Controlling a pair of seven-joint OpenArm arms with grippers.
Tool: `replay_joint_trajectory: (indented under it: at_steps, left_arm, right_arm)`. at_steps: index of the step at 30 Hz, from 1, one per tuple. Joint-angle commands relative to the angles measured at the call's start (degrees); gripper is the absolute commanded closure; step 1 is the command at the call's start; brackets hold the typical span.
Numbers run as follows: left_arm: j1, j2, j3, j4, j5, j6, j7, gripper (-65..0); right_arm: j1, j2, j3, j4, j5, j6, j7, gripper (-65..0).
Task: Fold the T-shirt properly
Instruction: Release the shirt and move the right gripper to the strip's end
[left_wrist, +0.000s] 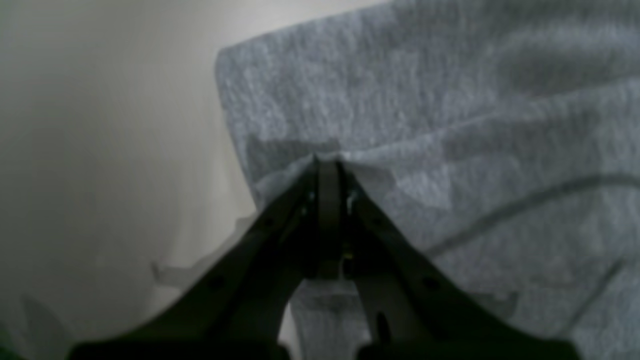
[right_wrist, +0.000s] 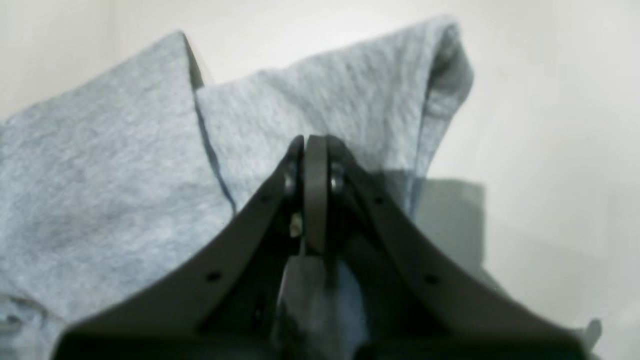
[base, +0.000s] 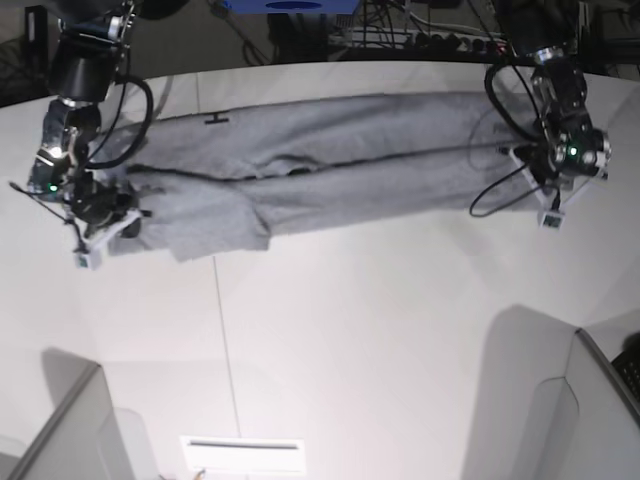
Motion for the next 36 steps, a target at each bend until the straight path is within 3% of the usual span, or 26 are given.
replay_joint_trajectory:
  at_steps: [1, 6, 13, 16, 18, 19, 21, 22, 23, 24, 26, 31, 36]
  left_arm:
    - [-1.7, -0.5, -0.1, 0.3, 1.3, -0.3, -0.1, 0.0]
    - [-6.8, -0.7, -0.1, -0.2, 1.7, -0.3, 0.0, 0.0]
    - [-7.9, -1.0, -1.8, 7.9, 0.9, -0.7, 4.5, 0.0]
    - [-6.6, -0.9, -5.5, 12.7, 0.9, -4.5, 5.1, 0.0]
    - [-5.0, -0.9, -8.5, 13.8, 1.0, -8.3, 5.9, 0.0]
    - [-4.0, -1.0, -10.2, 14.0, 1.0, -9.7, 5.9, 0.0]
    - [-2.5, -1.1, -13.2, 13.8, 1.1, -9.7, 5.8, 0.0]
    - [-2.1, -1.5, -13.9, 13.8, 1.1, -9.7, 5.8, 0.0]
    - [-1.2, -1.6, -14.6, 14.1, 1.0, -9.7, 5.8, 0.0]
    - [-0.2, -1.8, -15.1, 14.0, 1.0, -9.7, 5.8, 0.0]
    - [1.1, -2.0, -16.4, 14.0, 1.0, -9.7, 5.7, 0.0]
    - [2.9, -2.0, -19.3, 14.1, 1.0, -9.7, 5.7, 0.0]
    - [3.1, -2.7, -19.7, 13.9, 1.0, -9.7, 5.7, 0.0]
  right_arm:
    - [0.4, 1.2, 1.0, 0.2, -2.8, -1.3, -2.0, 0.0]
    - [0.1, 1.0, 1.5, 4.8, -2.8, -1.0, -5.4, 0.0]
    - [-2.8, -0.9, 1.7, 23.4, -2.4, -0.9, -10.7, 0.0]
    - [-2.6, -0.9, 1.5, 27.7, -1.6, -0.2, -15.8, 0.0]
    - [-2.0, -0.9, 1.7, 28.2, 2.3, 1.6, -19.9, 0.0]
    - [-1.7, -0.9, 1.7, 27.9, 4.4, 2.1, -21.9, -8.3]
    - [-1.6, -0.7, 1.7, 27.0, 7.2, 2.2, -23.6, -32.7]
    - [-1.6, -0.6, 1.7, 26.3, 8.1, 2.3, -23.6, -41.9]
    - [-1.6, -0.6, 1.7, 25.4, 8.8, 2.3, -23.6, -50.1]
    - [-1.6, -0.7, 1.7, 24.3, 9.0, 2.3, -23.7, -54.0]
    - [-1.6, -0.9, 1.6, 21.6, 9.2, 2.3, -23.6, -51.6]
    - [-1.3, -0.9, 1.6, 17.0, 9.3, 2.3, -23.1, -36.6]
    - [-1.4, -0.9, 1.5, 16.8, 9.3, 2.3, -24.4, -35.6]
